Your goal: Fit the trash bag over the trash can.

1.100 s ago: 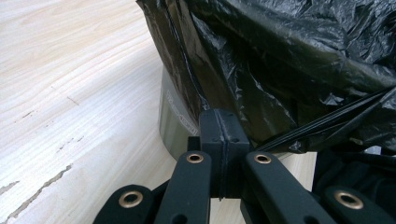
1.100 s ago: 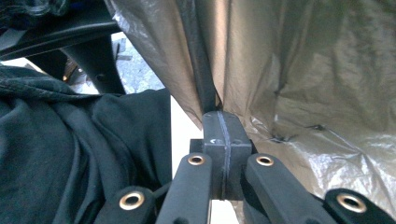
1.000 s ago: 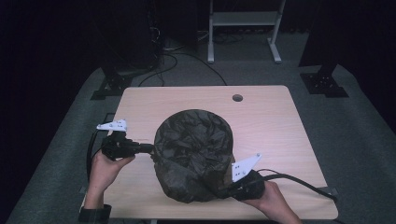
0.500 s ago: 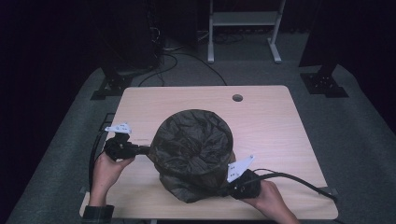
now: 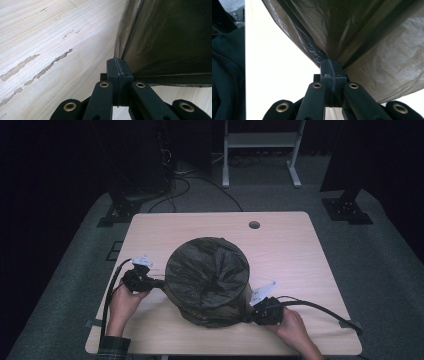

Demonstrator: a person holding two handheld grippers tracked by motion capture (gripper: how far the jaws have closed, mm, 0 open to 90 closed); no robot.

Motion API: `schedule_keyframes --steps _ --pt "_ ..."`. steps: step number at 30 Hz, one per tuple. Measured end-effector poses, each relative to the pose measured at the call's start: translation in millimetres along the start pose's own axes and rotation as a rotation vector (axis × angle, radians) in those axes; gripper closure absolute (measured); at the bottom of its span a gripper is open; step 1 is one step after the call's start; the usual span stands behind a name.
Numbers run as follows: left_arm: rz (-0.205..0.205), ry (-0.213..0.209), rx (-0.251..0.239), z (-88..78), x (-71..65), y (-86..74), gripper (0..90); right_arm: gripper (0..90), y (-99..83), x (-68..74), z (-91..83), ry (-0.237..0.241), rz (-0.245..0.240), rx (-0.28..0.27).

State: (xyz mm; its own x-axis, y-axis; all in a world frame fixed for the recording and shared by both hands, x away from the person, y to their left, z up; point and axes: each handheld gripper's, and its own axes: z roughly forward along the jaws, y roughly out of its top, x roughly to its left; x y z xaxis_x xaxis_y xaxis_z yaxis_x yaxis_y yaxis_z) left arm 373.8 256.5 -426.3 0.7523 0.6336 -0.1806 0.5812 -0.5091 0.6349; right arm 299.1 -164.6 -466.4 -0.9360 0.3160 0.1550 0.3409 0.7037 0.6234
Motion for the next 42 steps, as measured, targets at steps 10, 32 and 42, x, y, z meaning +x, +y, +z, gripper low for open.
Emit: schedule_keyframes --steps 10,32,42 --pt "0.032 -0.031 -0.144 -27.2 -4.3 -6.6 53.7 50.5 5.3 2.8 -25.6 -0.046 -0.009 -0.084" --pt "0.211 0.019 -0.112 -21.4 -35.6 -55.5 0.0 10.1 35.6 7.3 -122.1 -0.158 -0.069 -0.378" --pt "0.25 0.04 -0.012 7.2 -34.1 -74.1 0.0 10.2 78.0 11.1 -143.0 -0.155 -0.115 -0.394"
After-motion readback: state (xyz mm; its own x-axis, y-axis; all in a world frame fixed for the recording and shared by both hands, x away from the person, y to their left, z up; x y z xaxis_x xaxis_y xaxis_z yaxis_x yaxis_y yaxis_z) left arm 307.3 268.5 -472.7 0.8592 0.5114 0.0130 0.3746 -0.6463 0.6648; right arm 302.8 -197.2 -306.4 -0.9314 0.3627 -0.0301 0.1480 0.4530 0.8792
